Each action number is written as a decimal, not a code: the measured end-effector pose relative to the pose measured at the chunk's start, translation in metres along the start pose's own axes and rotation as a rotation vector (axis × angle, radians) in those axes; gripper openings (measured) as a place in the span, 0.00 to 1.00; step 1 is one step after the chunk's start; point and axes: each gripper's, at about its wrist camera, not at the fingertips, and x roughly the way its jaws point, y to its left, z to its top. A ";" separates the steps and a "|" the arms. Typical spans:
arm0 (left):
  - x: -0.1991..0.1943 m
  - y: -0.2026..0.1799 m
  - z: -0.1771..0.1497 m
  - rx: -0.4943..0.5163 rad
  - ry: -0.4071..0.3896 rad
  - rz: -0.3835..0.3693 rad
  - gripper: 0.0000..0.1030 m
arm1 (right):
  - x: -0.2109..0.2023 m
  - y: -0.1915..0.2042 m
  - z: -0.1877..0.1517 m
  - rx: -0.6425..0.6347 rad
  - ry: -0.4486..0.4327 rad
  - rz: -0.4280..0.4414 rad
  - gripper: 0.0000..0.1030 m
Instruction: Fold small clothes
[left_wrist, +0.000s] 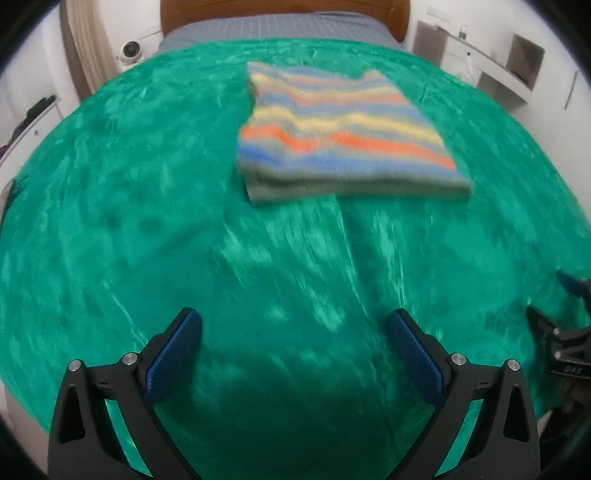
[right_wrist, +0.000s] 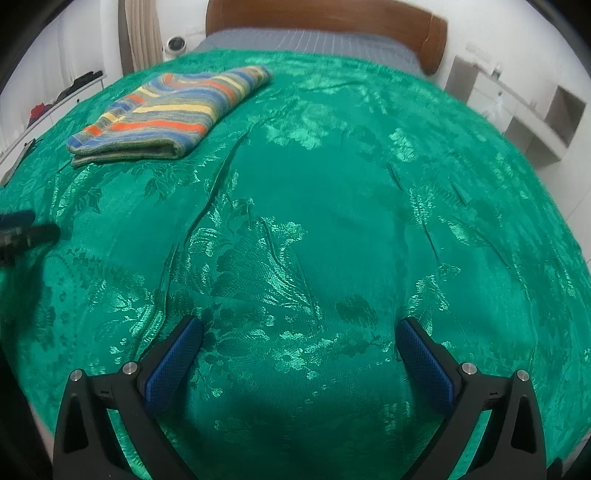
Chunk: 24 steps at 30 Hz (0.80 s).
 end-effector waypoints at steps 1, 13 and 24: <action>-0.009 0.010 0.012 -0.009 -0.032 -0.008 0.99 | -0.003 -0.006 0.007 0.014 0.030 0.032 1.00; 0.063 0.082 0.158 -0.202 0.051 -0.227 0.99 | 0.015 -0.051 0.149 0.347 -0.141 0.593 1.00; 0.109 0.046 0.171 -0.099 0.134 -0.184 0.96 | 0.136 0.012 0.234 0.317 0.026 0.704 0.60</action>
